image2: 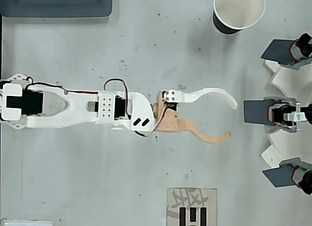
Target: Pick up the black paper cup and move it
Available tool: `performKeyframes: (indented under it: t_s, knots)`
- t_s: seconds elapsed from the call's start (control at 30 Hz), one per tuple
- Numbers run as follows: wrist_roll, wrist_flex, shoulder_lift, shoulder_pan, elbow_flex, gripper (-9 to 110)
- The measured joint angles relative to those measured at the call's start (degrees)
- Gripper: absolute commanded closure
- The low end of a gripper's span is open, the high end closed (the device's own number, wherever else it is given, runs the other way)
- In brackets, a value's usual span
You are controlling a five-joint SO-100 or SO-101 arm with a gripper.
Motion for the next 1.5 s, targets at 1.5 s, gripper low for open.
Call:
performKeyframes:
  t_s: [1.5]
  knots:
    - [-5.01, -5.71, 45.18, 3.08, 52.29, 91]
